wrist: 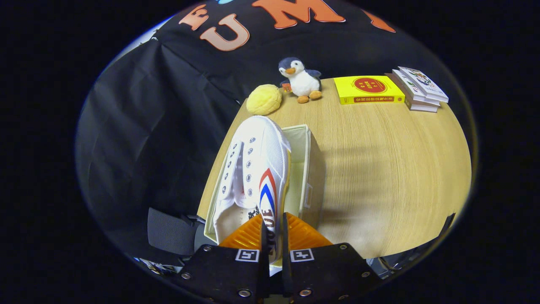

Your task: Open the storage box then place both shoes into the box .Put the left shoe in first, then the right shoe, with the right side of both shoes facing outward in a uniform manner.

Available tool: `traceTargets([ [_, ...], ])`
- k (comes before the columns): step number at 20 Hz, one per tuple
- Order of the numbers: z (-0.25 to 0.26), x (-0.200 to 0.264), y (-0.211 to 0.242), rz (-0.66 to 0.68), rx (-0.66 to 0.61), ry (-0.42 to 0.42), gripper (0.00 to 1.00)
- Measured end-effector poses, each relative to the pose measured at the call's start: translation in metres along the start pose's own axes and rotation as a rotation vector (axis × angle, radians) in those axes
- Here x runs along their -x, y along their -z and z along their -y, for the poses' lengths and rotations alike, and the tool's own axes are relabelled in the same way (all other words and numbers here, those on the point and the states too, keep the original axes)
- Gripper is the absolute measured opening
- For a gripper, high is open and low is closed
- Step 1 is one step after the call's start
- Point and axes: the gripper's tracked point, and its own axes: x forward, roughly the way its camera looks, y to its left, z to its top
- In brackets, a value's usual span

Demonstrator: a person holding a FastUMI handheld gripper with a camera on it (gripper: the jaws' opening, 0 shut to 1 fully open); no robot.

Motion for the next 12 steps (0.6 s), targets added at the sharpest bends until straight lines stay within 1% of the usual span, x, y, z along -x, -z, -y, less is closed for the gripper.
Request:
traceTargets([
  [1, 0.000, -0.006, 0.000, 0.001, 0.011, 0.013, 0.13],
  [2, -0.002, -0.009, -0.001, 0.005, 0.010, 0.012, 0.16],
  [3, -0.005, -0.013, -0.001, 0.023, -0.001, 0.008, 0.31],
  [4, -0.007, -0.014, -0.007, 0.038, -0.013, -0.001, 0.40],
  [5, -0.008, -0.015, -0.009, 0.045, -0.021, -0.004, 0.53],
  [7, -0.006, -0.011, -0.017, 0.056, -0.007, -0.003, 0.65],
  [10, -0.002, 0.005, -0.035, 0.118, 0.037, -0.009, 0.74],
  [11, 0.001, 0.012, -0.041, 0.143, 0.050, -0.010, 0.79],
  [12, 0.002, 0.019, -0.049, 0.170, 0.062, -0.012, 0.81],
])
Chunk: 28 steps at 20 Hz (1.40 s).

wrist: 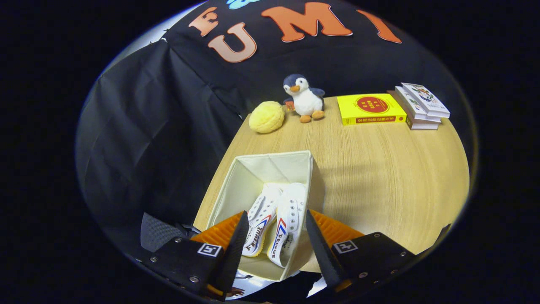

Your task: Open the storage box then place both shoes into the box .Put the left shoe in first, then the right shoe, with the right side of both shoes facing outward in a uniform manner.

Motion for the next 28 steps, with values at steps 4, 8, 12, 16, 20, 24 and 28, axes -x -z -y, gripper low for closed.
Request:
traceTargets([
  [4, 0.016, 0.032, -0.040, 0.134, 0.043, 0.004, 0.89],
  [8, 0.037, 0.070, -0.076, 0.287, 0.106, 0.041, 0.94],
  [12, 0.065, 0.110, -0.104, 0.402, 0.102, 0.099, 0.97],
  [16, 0.092, 0.156, -0.138, 0.551, 0.157, 0.189, 0.97],
  [20, 0.112, 0.184, -0.168, 0.676, 0.189, 0.230, 0.97],
  [24, 0.119, 0.221, -0.194, 0.809, 0.228, 0.270, 0.98],
  [28, 0.118, 0.255, -0.214, 0.932, 0.288, 0.322, 0.98],
])
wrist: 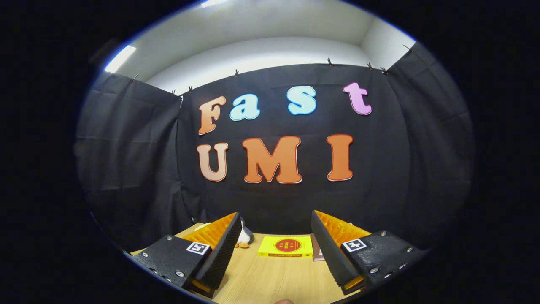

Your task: Open the storage box then place both shoes into the box .Put the left shoe in first, then the right shoe, with the right side of both shoes facing outward in a uniform manner.

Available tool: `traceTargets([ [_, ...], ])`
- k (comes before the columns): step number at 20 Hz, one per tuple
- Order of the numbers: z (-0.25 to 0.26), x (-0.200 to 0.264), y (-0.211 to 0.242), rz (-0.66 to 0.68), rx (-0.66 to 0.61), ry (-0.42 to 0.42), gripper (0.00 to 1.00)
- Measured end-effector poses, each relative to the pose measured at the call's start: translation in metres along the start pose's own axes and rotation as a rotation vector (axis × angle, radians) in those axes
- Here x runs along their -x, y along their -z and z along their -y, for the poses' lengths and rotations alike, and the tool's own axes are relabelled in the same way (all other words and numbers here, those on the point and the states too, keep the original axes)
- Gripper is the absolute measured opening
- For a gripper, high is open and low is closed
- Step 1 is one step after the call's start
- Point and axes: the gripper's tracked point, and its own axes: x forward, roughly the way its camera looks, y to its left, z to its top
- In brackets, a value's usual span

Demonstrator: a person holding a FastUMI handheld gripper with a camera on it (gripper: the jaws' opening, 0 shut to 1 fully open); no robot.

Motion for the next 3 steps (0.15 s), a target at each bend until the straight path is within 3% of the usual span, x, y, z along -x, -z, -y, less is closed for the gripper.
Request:
traceTargets([
  [3, -0.005, 0.003, -0.027, 0.101, 0.018, -0.018, 0.98],
])
